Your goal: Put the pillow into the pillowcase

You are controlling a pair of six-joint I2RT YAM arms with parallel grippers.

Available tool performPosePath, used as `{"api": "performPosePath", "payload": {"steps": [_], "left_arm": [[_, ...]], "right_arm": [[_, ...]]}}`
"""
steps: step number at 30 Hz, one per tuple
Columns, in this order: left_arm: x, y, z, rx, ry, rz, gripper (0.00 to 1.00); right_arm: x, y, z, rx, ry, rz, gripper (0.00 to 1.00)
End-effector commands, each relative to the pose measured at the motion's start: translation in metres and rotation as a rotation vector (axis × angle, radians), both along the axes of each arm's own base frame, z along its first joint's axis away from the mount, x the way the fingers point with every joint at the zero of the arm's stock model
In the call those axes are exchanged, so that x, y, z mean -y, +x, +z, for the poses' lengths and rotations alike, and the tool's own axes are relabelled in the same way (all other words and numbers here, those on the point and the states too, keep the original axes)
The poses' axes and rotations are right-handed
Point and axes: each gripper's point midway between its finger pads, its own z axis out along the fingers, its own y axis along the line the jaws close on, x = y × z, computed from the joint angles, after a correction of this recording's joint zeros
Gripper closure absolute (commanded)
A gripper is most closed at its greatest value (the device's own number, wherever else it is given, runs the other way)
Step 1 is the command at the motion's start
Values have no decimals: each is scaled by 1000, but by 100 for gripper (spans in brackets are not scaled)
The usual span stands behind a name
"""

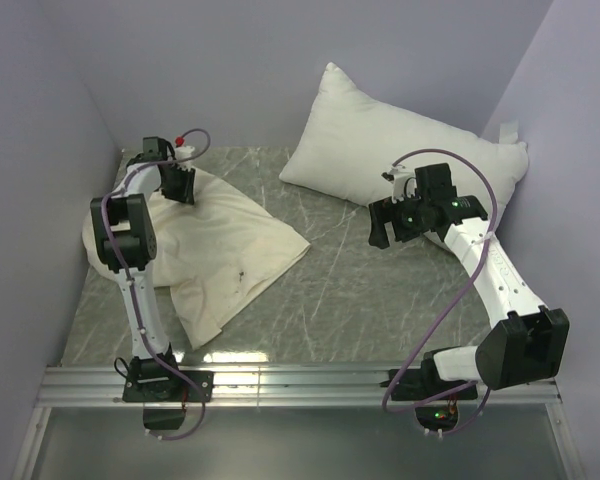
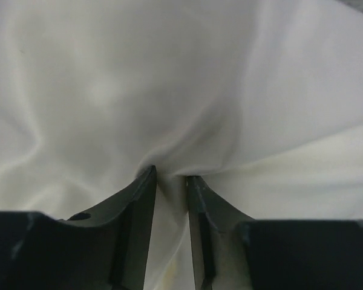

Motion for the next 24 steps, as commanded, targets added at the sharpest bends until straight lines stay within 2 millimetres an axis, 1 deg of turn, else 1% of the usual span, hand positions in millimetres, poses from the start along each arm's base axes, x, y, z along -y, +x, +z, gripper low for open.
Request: {"api": "performPosePath", "payload": {"steps": [1, 3, 4, 7, 8, 10, 11, 12, 13, 14, 15, 16, 17, 18, 19, 20, 21, 22, 23, 24], "left_arm": [[-9, 15, 10, 39, 17, 38, 70], [-11, 16, 10, 42, 19, 46, 94], [-14, 17, 9, 39, 32, 63, 100], [-28, 23, 10, 49, 46, 133, 100], [-46, 29, 15, 75, 73, 185, 100], [-67, 35, 16, 89, 84, 282, 100], [-92, 42, 27, 121, 131, 360, 100], [-106, 44, 19, 112, 151, 410, 100], [-121, 46, 21, 117, 134, 470, 100], [-137, 53, 38, 146, 151, 526, 100], [-145, 53, 28, 127, 147, 554, 100], [-153, 55, 31, 131, 136, 593, 100], [-165, 63, 48, 172, 136, 623, 100], [-169, 59, 42, 146, 141, 637, 94], [-170, 61, 46, 153, 139, 636, 82], [-169, 62, 50, 158, 106, 660, 56], [-166, 60, 62, 170, 81, 651, 45], [-154, 60, 70, 180, -1, 601, 38], [-141, 50, 60, 142, -47, 563, 25], [-130, 45, 89, 181, -92, 524, 23]], "right_arm": [[-1, 3, 9, 30, -5, 5, 9], [-1, 3, 8, 30, -8, 4, 9], [0, 3, 8, 30, -8, 2, 9], [0, 4, 7, 30, -8, -1, 9], [0, 4, 7, 28, -7, 0, 9], [-1, 4, 6, 25, -8, 1, 9], [-1, 5, 7, 28, -8, 1, 9], [-1, 5, 7, 28, -8, -1, 9], [-1, 5, 7, 28, -8, -1, 9], [0, 5, 7, 27, -10, -2, 9], [0, 5, 7, 30, -9, -2, 9], [0, 5, 7, 28, -9, -2, 9], [0, 5, 7, 28, -9, -2, 9], [-1, 5, 7, 28, -8, -1, 9], [0, 5, 6, 25, -9, -3, 9], [-1, 4, 7, 23, -6, 1, 9], [-2, 3, 8, 26, -2, 5, 9], [-2, 3, 8, 23, -5, 6, 9], [-1, 4, 10, 30, -5, 6, 9], [-1, 4, 9, 33, -11, 3, 9]]}}
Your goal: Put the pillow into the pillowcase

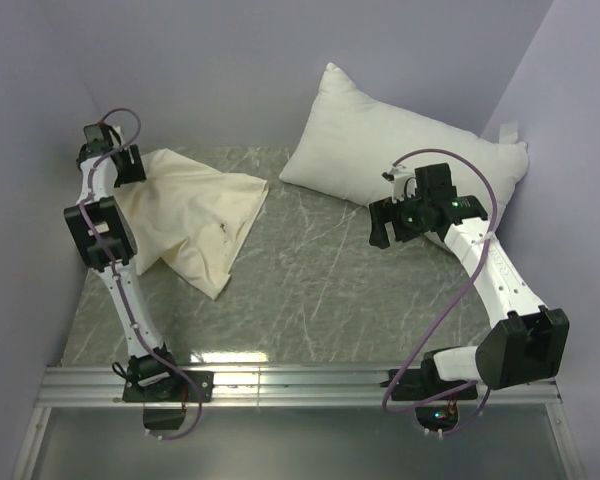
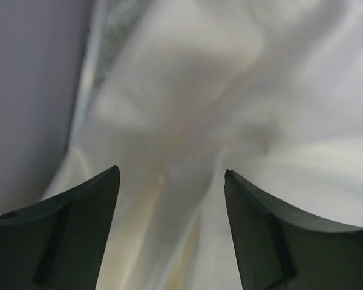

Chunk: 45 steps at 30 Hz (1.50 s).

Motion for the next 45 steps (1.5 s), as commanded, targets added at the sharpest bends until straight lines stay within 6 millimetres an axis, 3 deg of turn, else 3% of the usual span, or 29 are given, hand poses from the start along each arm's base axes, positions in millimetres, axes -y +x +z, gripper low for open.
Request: {"api": "performPosePath", "payload": {"steps": [1, 2, 3, 5, 6, 7, 8, 9, 10, 11, 15, 17, 18, 19, 22, 25, 28, 33, 35, 36, 37, 39, 40, 42, 43, 45], "left_arm": [[59, -10, 64, 107, -168, -161, 22], [73, -24, 57, 82, -214, -202, 21], [82, -32, 82, 116, -229, -232, 21], [105, -55, 85, 100, -281, -341, 21], [112, -64, 108, 137, -277, -370, 21], [120, -71, 114, 148, -288, -404, 20], [134, -84, 113, 141, -343, -446, 20], [141, -94, 132, 172, -353, -470, 20], [148, -100, 137, 180, -380, -483, 19], [162, -114, 144, 189, -435, -525, 18], [190, -143, 159, 200, -560, -596, 11], [199, -155, 164, 205, -600, -609, 6], [203, -159, 168, 216, -621, -630, 0], [206, -162, 170, 219, -628, -630, 1], [206, -167, 179, 253, -602, -632, 1], [204, -171, 188, 287, -549, -625, 1], [201, -178, 190, 288, -525, -588, 1], [191, -190, 190, 300, -391, -575, 1], [190, -195, 192, 305, -363, -571, 1], [190, -196, 193, 310, -354, -573, 1], [189, -197, 193, 312, -351, -569, 1], [190, -199, 192, 315, -348, -566, 1], [190, -199, 192, 316, -350, -566, 1], [191, -200, 192, 321, -355, -566, 1], [192, -201, 192, 321, -358, -570, 1], [194, -202, 191, 321, -362, -583, 0]], "right_arm": [[-1, 5, 12, 42, -9, 3, 9], [0, 10, 15, 57, -15, 0, 9], [4, 15, 17, 76, -42, -14, 9], [7, 33, 27, 138, -96, -28, 10], [8, 41, 30, 170, -161, -36, 10], [9, 49, 32, 200, -212, -30, 10], [4, 66, 37, 237, -248, -30, 10], [-7, 72, 39, 259, -276, -3, 11], [1, 83, 43, 293, -368, -36, 11], [-5, 100, 46, 331, -391, -44, 11], [-18, 135, 52, 451, -550, -61, 9], [-35, 147, 50, 532, -622, -50, 7], [-41, 151, 48, 555, -644, -45, 7], [-53, 152, 45, 584, -679, -6, 6], [-61, 175, 32, 652, -792, -26, 5], [-66, 201, 9, 683, -877, -26, 5], [-75, 220, -27, 672, -932, 17, 7], [-71, 237, -53, 612, -958, 39, 25], [-68, 241, -60, 568, -950, 41, 38], [-63, 243, -60, 560, -948, 32, 47], [-56, 246, -59, 554, -951, 18, 73], [-50, 247, -53, 546, -946, 7, 85], [-45, 246, -48, 541, -933, -8, 97], [-44, 239, -32, 538, -887, -15, 100], [-42, 234, -13, 554, -858, -27, 100], [-45, 219, -3, 527, -796, -5, 100]]}}
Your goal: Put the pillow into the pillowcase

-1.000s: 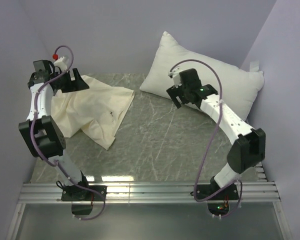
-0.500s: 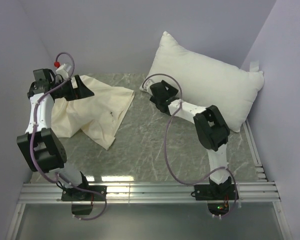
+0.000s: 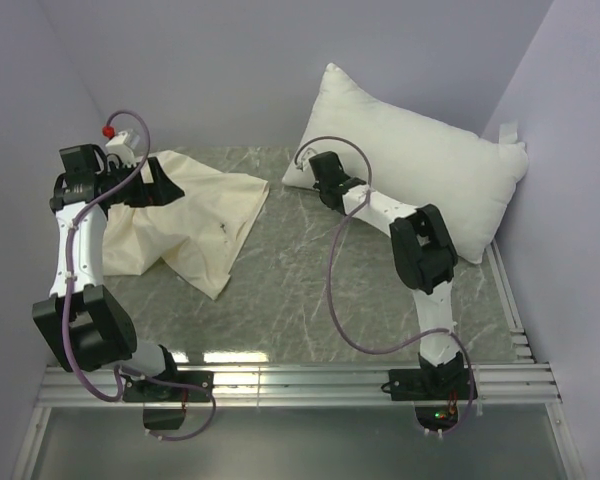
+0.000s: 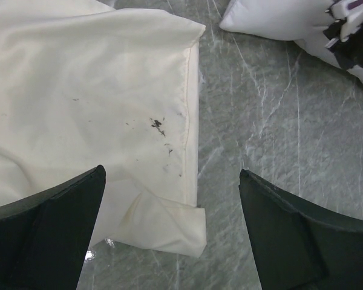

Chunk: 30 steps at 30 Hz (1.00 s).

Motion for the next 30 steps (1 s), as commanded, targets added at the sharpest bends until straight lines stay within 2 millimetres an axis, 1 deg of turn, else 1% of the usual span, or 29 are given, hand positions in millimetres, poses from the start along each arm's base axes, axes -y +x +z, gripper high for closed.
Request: {"api": "performPosePath", "payload": {"steps": [1, 2, 3, 4, 5, 6, 7, 8, 9, 10, 11, 12, 13, 14, 15, 16, 17, 18, 19, 21, 22, 23, 24, 27, 29, 30], "left_arm": [[-1, 0, 11, 63, 31, -17, 1], [-1, 0, 10, 59, 34, -18, 1], [-2, -1, 10, 62, 44, -20, 1], [-2, -3, 9, 53, 51, -18, 0], [-3, -4, 9, 54, 61, -18, 1], [-4, -5, 10, 61, 80, -23, 1], [-7, -6, 6, 49, 92, -13, 1], [-8, -9, 5, 44, 102, -10, 1], [-8, -11, 3, 43, 119, -19, 1], [-7, -13, -1, 34, 126, -27, 1], [-8, -17, -6, 13, 133, -31, 1], [-9, -18, -8, 11, 150, -41, 2], [-9, -19, -12, 1, 157, -45, 2], [-11, -20, -16, -12, 169, -39, 3], [-11, -23, -20, -28, 177, -46, 4], [-9, -24, -22, -35, 183, -56, 5], [-6, -25, -26, -47, 183, -68, 6], [-5, -25, -28, -50, 193, -76, 7], [2, -26, -33, -59, 197, -93, 7], [7, -25, -38, -66, 217, -89, 8], [15, -24, -42, -65, 222, -102, 8], [18, -22, -47, -72, 222, -105, 10], [24, -22, -50, -86, 220, -102, 11], [31, -18, -63, -127, 196, -110, 13], [34, -16, -74, -165, 194, -111, 14], [35, -15, -76, -175, 191, -113, 14]], "right_arm": [[8, -19, 100, 102, 170, -20, 100], [4, -34, 98, 26, 201, 14, 100], [3, -43, 106, 13, 247, 13, 100], [3, -57, 128, 20, 293, 37, 100], [5, -74, 129, -35, 298, 54, 100], [0, -87, 132, -64, 343, 89, 100], [3, -104, 148, -60, 372, 112, 100], [7, -119, 147, -101, 373, 116, 100], [5, -131, 149, -127, 403, 137, 100], [7, -147, 156, -140, 419, 155, 100], [12, -164, 150, -195, 415, 162, 100], [13, -175, 150, -218, 417, 182, 100], [12, -194, 150, -248, 438, 229, 100], [17, -210, 145, -291, 429, 245, 100], [22, -220, 144, -300, 409, 264, 100], [25, -237, 140, -319, 419, 291, 100], [27, -249, 135, -347, 423, 308, 100], [29, -257, 131, -359, 415, 323, 100], [35, -267, 124, -369, 409, 324, 100], [37, -276, 117, -379, 401, 327, 99], [40, -279, 113, -382, 402, 324, 85], [37, -280, 112, -378, 404, 331, 74], [38, -282, 108, -388, 400, 332, 40], [38, -283, 109, -387, 368, 348, 6], [41, -278, 123, -333, 347, 367, 4], [39, -279, 129, -322, 350, 392, 4]]}}
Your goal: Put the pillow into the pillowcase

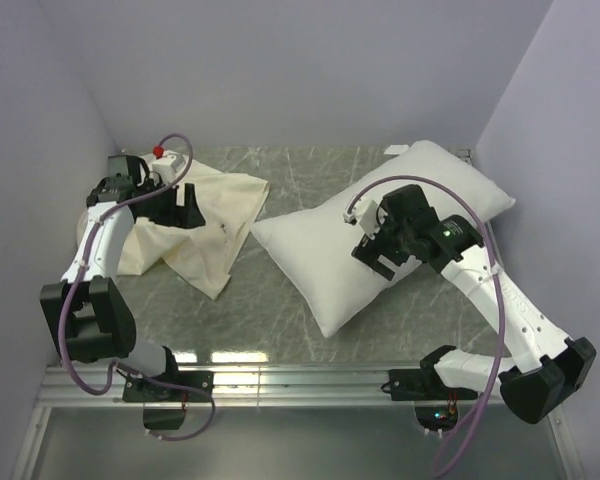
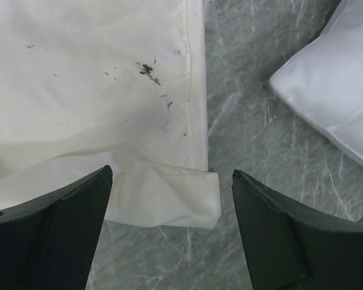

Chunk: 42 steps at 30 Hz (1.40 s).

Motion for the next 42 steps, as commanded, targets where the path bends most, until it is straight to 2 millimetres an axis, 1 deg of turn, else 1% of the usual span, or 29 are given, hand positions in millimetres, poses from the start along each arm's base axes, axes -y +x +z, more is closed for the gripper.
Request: {"api": "performPosePath", "payload": {"steps": [1, 3, 4, 6, 10, 12, 15, 16, 17, 18, 19, 21, 22, 23, 24, 25, 26, 27, 28, 29, 30, 31, 32, 33, 36, 37, 38, 39, 42], "left_arm": [[0, 8, -9, -28, 0, 27, 13], [2, 9, -12, -43, -14, 28, 12], [4, 10, -11, -44, -24, 24, 11], [7, 10, -12, -51, -41, 15, 10], [11, 8, -8, -52, -61, -6, 7], [13, 7, -6, -48, -67, -15, 5], [16, 7, -5, -52, -76, -25, 2], [16, 8, -4, -46, -75, -23, 1], [17, 8, -3, -40, -73, -23, 1], [17, 8, -6, -41, -60, -18, 1], [17, 10, -6, -33, -46, -13, 1], [15, 17, -9, -20, -7, 12, 1], [13, 22, -12, -17, 40, 28, 1], [11, 29, -21, -27, 64, 39, 1], [9, 34, -24, -33, 83, 61, 1], [11, 42, -23, -23, 102, 67, 3], [10, 48, -37, -58, 120, 75, 7], [11, 52, -40, -67, 125, 77, 11], [16, 59, -37, -60, 131, 64, 17], [22, 63, -49, -87, 155, 54, 19], [26, 65, -53, -94, 169, 44, 23], [38, 69, -54, -84, 186, 19, 27], [40, 71, -61, -92, 209, 19, 28], [51, 72, -63, -79, 224, -5, 28], [61, 74, -77, -93, 275, -16, 30], [68, 73, -81, -93, 285, -28, 30], [71, 73, -89, -107, 295, -32, 30], [70, 74, -93, -106, 323, -21, 30], [81, 75, -101, -86, 362, -41, 30]], "right_arm": [[-9, 2, 41, 115, 57, 82, 4], [-16, -10, 46, 88, 68, 162, 2], [-25, -19, 46, 48, 93, 213, 2], [-32, -23, 44, 36, 80, 247, 2], [-49, -15, 68, 75, 96, 339, 0], [-51, -11, 66, 91, 43, 413, 0], [-54, 2, 43, 125, -45, 501, 0], [-51, 1, 21, 104, -84, 519, 0], [-60, 7, 18, 148, -92, 549, 0], [-57, 7, -5, 127, -152, 570, 0], [-61, 8, -13, 134, -169, 585, 0], [-72, 13, -26, 167, -189, 605, 0], [-70, 11, -49, 134, -217, 606, 0], [-77, 21, -54, 172, -221, 595, 2], [-76, 22, -63, 167, -236, 589, 7], [-72, 24, -80, 133, -274, 577, 10], [-74, 29, -84, 143, -274, 562, 15], [-72, 29, -90, 125, -279, 547, 27], [-70, 28, -98, 99, -290, 541, 35], [-69, 26, -101, 87, -290, 534, 42], [-67, 25, -102, 82, -286, 522, 57], [-63, 23, -103, 85, -287, 515, 66], [-60, 24, -103, 90, -287, 502, 73], [-55, 23, -101, 93, -285, 491, 86], [-43, 23, -100, 76, -281, 456, 99], [-41, 23, -98, 72, -279, 449, 100], [-35, 22, -98, 60, -280, 437, 100], [-33, 21, -97, 63, -280, 433, 100], [-24, 19, -96, 55, -280, 414, 100]]}}
